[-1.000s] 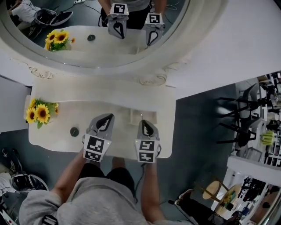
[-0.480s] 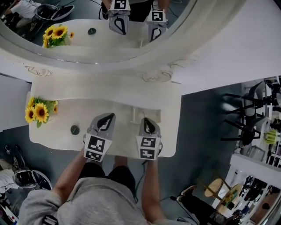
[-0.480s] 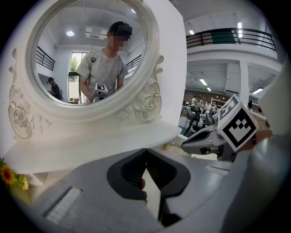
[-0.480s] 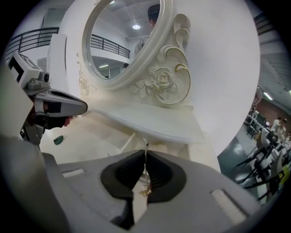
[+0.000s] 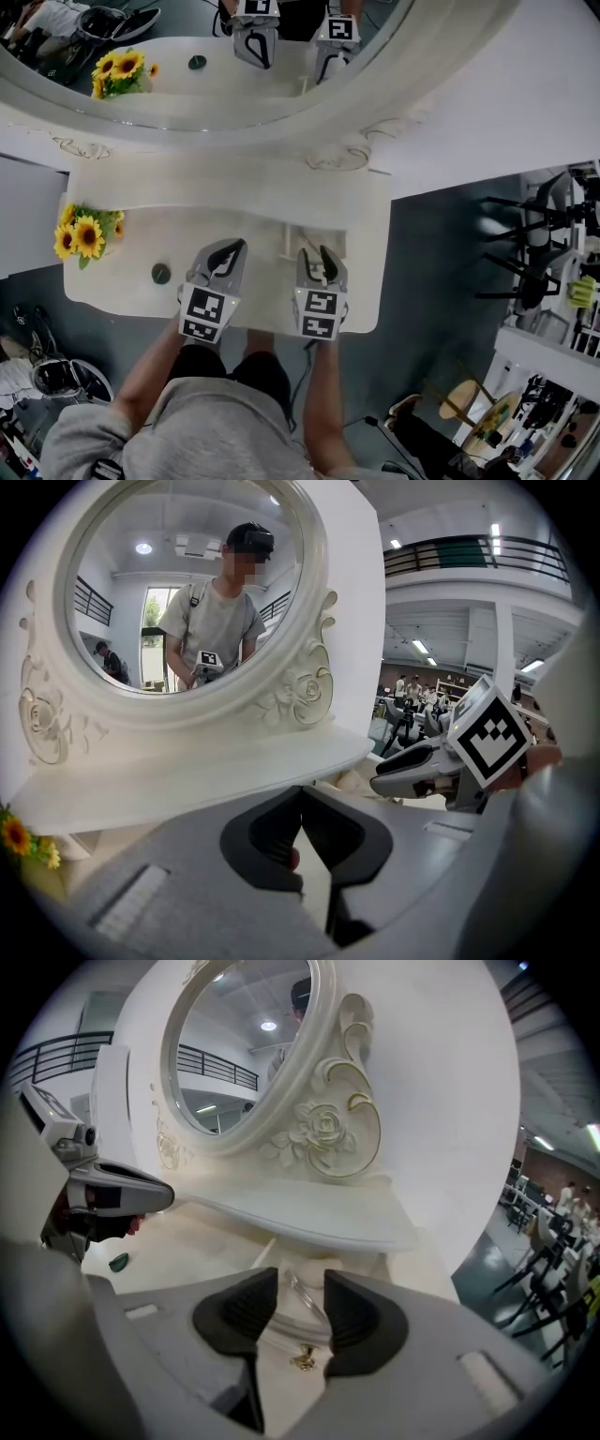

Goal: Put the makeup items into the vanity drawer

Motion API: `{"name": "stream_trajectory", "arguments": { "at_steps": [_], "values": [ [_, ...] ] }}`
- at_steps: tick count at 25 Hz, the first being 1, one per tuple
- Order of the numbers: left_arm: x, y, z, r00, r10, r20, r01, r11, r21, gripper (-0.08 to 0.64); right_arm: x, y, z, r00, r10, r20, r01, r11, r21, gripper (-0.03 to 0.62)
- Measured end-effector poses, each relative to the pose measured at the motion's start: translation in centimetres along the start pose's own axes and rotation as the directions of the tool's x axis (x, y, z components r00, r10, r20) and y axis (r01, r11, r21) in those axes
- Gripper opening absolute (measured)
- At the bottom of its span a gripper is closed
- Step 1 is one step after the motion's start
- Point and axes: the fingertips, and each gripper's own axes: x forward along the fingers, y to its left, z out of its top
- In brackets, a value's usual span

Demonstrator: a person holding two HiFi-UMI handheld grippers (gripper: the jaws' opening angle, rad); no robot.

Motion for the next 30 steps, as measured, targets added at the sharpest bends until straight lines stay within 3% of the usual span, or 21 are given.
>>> {"name": "stream_trajectory", "arguments": {
  "at_steps": [9,19,30],
  "values": [
    [-0.5,-0.2,0.5,1.000,0.001,0.014,-0.001,1.000,0.005,0.011,-0.7,0.0,0.3,1.000,-0.002,0.013,0.002,1.000,0.004,0.158],
    [-2.8,-0.6,3.0,0.997,-0.012,0.082,0.009,0.999,0.036,0.011,-3.8,0.5,2.5,0.995,-0.035,0.096,0.034,0.999,0.015,0.158],
    [-7.3,-1.2,7.5,0.976,-0.060,0.208,0.036,0.993,0.113,0.011,-11.3,2.4,7.2,0.951,-0.129,0.280,0.120,0.992,0.048,0.143]
  ]
}}
